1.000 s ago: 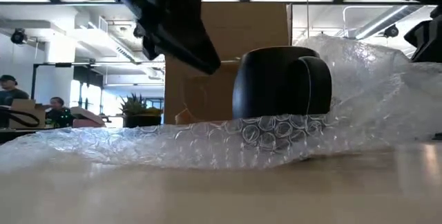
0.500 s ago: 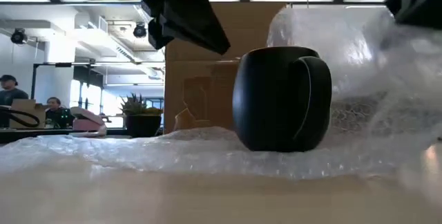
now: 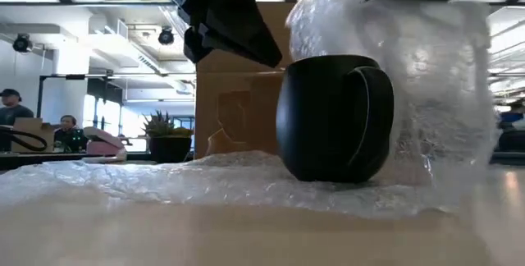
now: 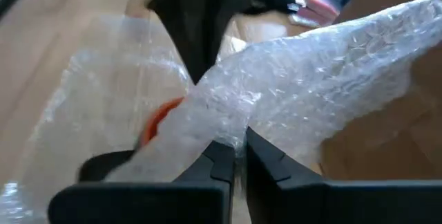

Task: Wrap mug
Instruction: Wrap the black mug with the bubble wrap

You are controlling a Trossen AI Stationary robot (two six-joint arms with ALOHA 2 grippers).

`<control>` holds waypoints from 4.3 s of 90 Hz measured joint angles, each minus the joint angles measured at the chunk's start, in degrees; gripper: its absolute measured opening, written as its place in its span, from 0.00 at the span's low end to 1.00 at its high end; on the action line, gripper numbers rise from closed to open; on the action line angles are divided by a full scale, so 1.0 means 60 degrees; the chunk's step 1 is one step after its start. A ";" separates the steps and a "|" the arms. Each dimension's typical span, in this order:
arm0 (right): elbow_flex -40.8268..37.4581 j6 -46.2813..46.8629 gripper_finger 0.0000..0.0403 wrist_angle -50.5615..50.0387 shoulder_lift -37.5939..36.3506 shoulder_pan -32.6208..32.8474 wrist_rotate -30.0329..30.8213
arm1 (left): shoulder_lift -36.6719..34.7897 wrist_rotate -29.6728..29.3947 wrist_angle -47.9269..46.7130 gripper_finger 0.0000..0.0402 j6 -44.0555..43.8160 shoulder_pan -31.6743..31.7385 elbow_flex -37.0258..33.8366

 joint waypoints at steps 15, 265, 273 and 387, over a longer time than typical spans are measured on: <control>-0.0018 -0.0041 0.00 0.0089 0.0592 -0.0747 -0.0741 | 0.0006 -0.0066 0.0085 0.00 0.0995 0.0222 0.0751; 0.3618 -0.1670 0.01 -0.4367 0.2507 -0.1913 -0.3801 | 0.1132 0.2232 0.0948 0.00 0.0135 0.1133 0.0329; 0.3738 -0.1286 0.01 -0.4920 0.2006 -0.1917 -0.3770 | 0.1178 0.2229 0.1016 0.00 0.0168 0.1136 0.0318; 0.3006 -0.1656 0.00 -0.4151 0.2542 -0.1811 -0.3915 | 0.0495 0.2085 -0.2272 0.00 0.0344 0.0881 0.2176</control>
